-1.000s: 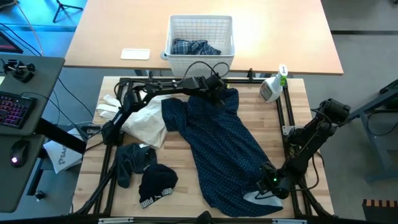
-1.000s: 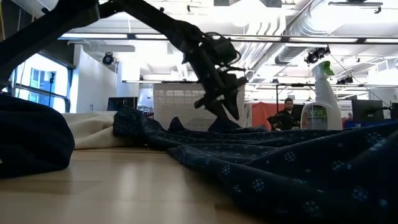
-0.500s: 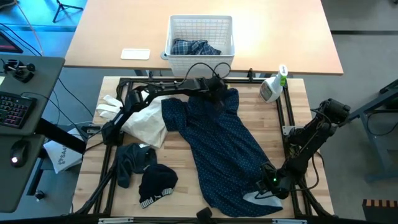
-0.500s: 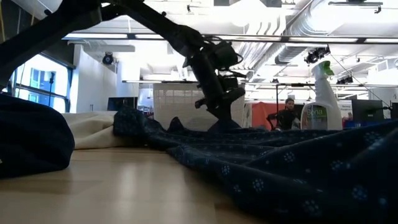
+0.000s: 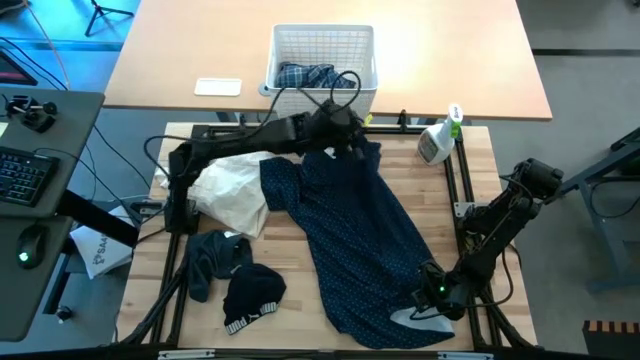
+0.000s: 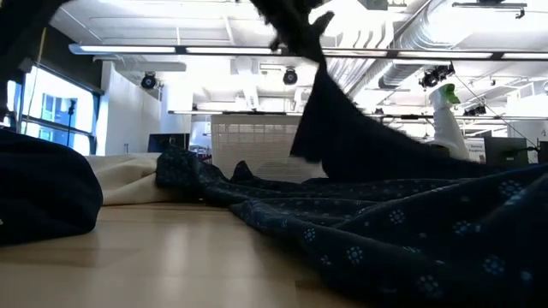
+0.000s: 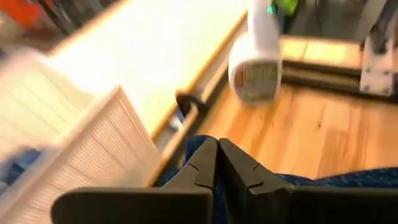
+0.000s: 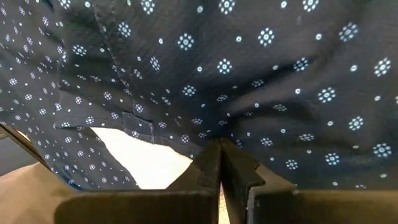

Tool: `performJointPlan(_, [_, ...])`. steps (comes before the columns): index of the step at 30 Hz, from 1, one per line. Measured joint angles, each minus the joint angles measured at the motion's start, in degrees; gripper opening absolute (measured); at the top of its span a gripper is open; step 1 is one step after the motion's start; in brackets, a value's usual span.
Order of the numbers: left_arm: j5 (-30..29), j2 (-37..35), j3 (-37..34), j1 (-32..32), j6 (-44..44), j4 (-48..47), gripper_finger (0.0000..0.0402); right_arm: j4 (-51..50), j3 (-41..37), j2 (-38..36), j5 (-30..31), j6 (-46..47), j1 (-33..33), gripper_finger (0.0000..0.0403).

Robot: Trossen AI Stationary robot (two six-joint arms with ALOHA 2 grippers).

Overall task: Fold laundry
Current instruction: Fold the navy blue polo shirt

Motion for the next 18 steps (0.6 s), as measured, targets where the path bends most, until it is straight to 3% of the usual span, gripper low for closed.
performJointPlan(3, [-4.55, -1.08, -2.34, -1.46, 4.17, 4.47, 0.0000, -0.44, 0.02, 0.00, 0.06, -0.02, -0.02, 0.0000])
performJointPlan(10, [-3.86, 4.33, -9.25, 1.19, 7.80, 17.31, 0.0000, -1.23, 0.04, -0.05, 1.81, -0.03, -0.02, 0.0000])
performJointPlan(18, [-2.95, 1.46, -6.50, 3.15, 11.26, 23.97, 0.0000, -1.48, 0.02, -0.04, 2.76, 1.72, -0.02, 0.0000])
